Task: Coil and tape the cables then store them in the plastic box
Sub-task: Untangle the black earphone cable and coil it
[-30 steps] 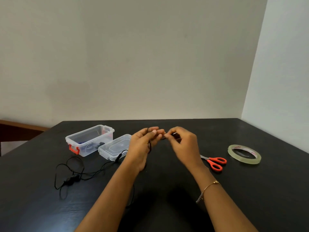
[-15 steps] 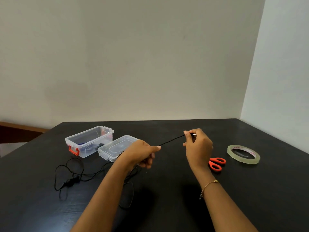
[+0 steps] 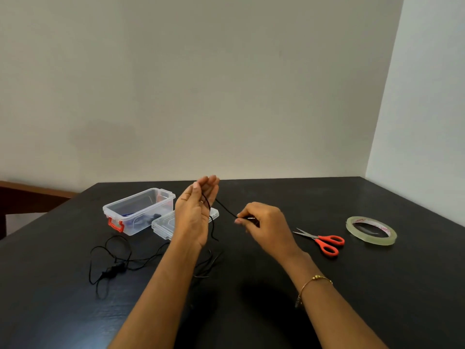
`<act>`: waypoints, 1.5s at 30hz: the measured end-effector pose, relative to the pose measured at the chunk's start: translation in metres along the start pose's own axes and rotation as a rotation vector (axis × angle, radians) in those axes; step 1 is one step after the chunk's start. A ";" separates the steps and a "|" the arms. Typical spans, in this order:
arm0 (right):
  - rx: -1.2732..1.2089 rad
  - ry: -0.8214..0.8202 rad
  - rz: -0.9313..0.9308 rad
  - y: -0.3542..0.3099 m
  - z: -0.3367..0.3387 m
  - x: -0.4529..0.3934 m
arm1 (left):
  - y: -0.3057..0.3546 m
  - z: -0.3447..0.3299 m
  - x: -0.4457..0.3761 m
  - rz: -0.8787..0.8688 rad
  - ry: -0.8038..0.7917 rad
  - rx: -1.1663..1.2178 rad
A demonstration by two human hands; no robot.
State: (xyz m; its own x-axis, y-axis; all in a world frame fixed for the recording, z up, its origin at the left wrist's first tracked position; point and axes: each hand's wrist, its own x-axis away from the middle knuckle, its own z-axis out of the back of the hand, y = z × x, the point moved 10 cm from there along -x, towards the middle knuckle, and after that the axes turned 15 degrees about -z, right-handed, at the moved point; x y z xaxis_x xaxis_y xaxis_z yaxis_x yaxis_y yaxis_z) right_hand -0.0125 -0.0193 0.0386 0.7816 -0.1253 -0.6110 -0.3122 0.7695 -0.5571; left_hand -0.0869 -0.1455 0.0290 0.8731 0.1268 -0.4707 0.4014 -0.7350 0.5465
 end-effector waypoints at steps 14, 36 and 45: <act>-0.253 0.187 -0.144 0.020 0.034 -0.004 | -0.040 -0.051 0.047 0.015 -0.846 -0.866; -0.940 -0.398 -0.694 0.030 -0.031 0.009 | -0.020 -0.050 0.039 0.212 -0.336 -0.166; -0.493 -0.502 -0.508 0.017 -0.034 0.011 | -0.005 -0.013 0.008 0.139 0.058 0.235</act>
State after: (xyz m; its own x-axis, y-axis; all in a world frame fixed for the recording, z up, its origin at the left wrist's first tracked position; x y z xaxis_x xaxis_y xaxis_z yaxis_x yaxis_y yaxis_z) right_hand -0.0272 -0.0287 0.0033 0.9994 0.0005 0.0337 0.0317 0.3221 -0.9462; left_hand -0.0784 -0.1315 0.0316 0.9325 0.0468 -0.3582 0.2072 -0.8816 0.4242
